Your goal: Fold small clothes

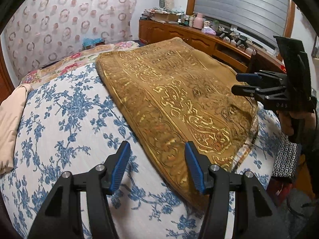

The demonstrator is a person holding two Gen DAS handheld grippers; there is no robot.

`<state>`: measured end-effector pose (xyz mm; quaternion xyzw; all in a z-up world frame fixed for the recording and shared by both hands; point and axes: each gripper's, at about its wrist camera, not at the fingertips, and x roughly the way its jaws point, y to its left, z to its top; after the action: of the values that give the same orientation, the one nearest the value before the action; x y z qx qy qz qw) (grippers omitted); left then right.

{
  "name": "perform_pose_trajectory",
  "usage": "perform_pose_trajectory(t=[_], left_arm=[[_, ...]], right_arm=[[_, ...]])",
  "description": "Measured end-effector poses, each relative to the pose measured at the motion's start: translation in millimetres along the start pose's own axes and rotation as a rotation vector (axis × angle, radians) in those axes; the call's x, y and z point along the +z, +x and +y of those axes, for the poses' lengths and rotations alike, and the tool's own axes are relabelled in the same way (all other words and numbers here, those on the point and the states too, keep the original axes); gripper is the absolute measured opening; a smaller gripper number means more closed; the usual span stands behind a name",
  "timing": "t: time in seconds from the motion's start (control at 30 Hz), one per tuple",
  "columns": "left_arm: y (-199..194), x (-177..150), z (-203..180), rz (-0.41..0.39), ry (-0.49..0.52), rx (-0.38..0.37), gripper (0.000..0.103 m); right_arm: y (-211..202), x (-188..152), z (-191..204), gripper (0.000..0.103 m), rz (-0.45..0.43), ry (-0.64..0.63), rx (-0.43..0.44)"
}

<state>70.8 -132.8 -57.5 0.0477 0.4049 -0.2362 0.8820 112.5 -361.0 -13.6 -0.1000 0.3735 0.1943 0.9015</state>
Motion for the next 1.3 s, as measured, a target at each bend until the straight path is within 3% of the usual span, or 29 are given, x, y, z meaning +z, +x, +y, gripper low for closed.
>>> perform_pose_trajectory(t=[0.47, 0.57, 0.63, 0.7, 0.77, 0.87, 0.97, 1.3], left_arm=[[3, -20, -15, 0.053, 0.005, -0.070, 0.056], [2, -21, -17, 0.056, -0.001, -0.097, 0.047], [1, -21, -18, 0.057, -0.010, -0.120, 0.033], [-2, -20, -17, 0.045, -0.020, -0.118, 0.007], [-7, -17, -16, 0.019, -0.030, -0.128, 0.002], [-19, -8, -13, -0.030, -0.048, -0.140, 0.000], [-30, 4, -13, -0.075, -0.042, -0.133, 0.000], [-46, 52, -4, -0.185, -0.034, -0.112, 0.000]], right_arm=[[-3, -32, 27, 0.064, 0.054, -0.027, 0.065], [-5, -36, 28, 0.065, 0.060, -0.025, 0.075], [-5, -37, 29, 0.065, 0.062, -0.026, 0.079], [-6, -39, 31, 0.065, 0.065, -0.027, 0.084], [-6, -39, 33, 0.066, 0.066, -0.031, 0.093], [-6, -40, 38, 0.067, 0.070, -0.042, 0.108], [-7, -39, 44, 0.074, 0.075, -0.058, 0.127], [-19, -33, 54, 0.076, 0.080, -0.136, 0.158]])
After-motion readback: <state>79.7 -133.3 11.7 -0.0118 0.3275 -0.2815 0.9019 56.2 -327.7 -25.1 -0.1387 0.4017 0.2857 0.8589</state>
